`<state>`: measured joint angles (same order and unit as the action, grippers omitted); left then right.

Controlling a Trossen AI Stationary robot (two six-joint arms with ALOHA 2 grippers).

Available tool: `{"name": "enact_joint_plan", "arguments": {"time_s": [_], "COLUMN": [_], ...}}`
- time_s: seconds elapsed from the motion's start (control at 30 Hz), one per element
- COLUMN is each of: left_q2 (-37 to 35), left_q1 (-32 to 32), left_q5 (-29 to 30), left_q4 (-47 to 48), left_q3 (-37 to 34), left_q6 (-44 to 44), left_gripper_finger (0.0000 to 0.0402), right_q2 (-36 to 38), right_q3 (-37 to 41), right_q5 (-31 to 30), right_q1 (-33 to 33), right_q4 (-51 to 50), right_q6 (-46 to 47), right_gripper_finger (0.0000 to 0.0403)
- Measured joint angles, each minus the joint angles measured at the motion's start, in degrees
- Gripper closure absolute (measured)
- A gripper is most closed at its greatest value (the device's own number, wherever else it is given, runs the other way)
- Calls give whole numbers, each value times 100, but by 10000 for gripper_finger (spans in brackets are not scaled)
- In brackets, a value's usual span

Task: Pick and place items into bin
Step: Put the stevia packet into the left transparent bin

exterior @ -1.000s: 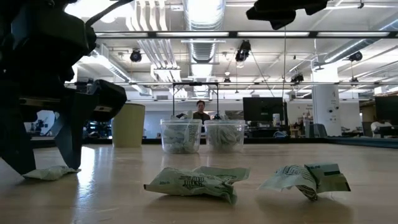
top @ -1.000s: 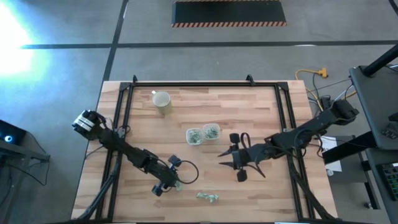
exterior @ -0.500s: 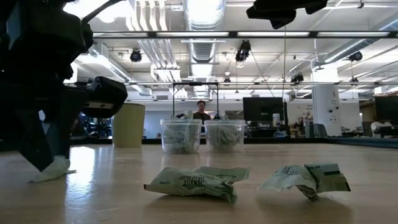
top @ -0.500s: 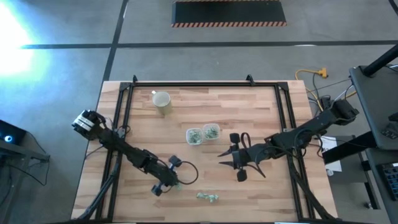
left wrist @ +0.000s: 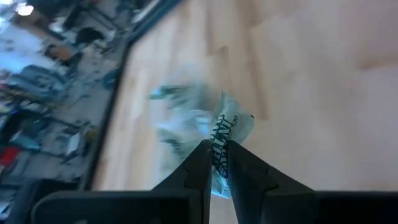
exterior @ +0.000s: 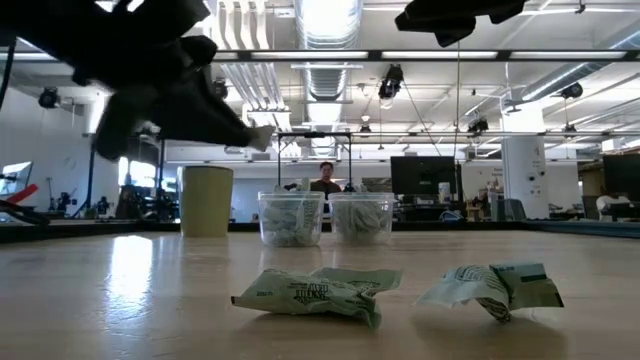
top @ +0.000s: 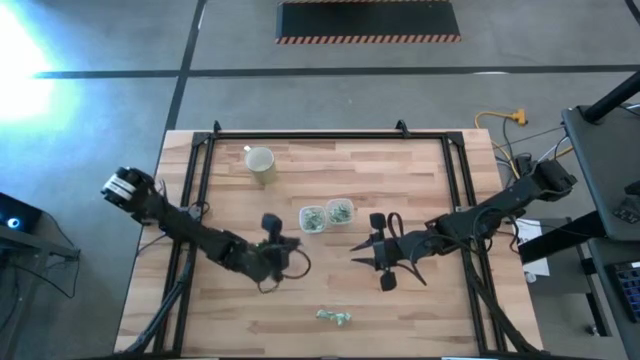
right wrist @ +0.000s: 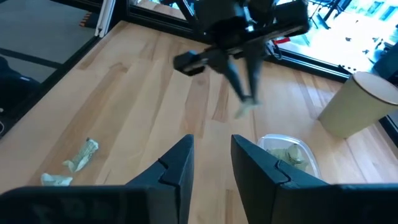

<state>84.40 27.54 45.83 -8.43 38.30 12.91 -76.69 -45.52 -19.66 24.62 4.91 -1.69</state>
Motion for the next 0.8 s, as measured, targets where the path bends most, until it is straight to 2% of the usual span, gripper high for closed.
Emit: {"name": "enact_joint_plan", "arguments": {"time_s": [0.17, 0.4, 0.5, 0.8], "left_q2": [-70, -54, -54, -21], "left_q1": [-557, -1363, -1529, -1597], "left_q5": [25, -1176, -1409, -1489], "left_q4": [-317, -462, -466, -482], "left_q3": [12, 13, 11, 1], "left_q6": [157, 244, 240, 371], "left_gripper_finger": [373, 373, 373, 372], "right_q2": [0, 0, 0, 0], "right_q3": [0, 0, 0, 15], "right_q5": [0, 1, 0, 2], "right_q1": [0, 0, 0, 0], "right_q4": [-2, -6, -6, -13], "right_q6": [2, 4, 2, 13], "right_gripper_finger": [305, 305, 306, 317]}}
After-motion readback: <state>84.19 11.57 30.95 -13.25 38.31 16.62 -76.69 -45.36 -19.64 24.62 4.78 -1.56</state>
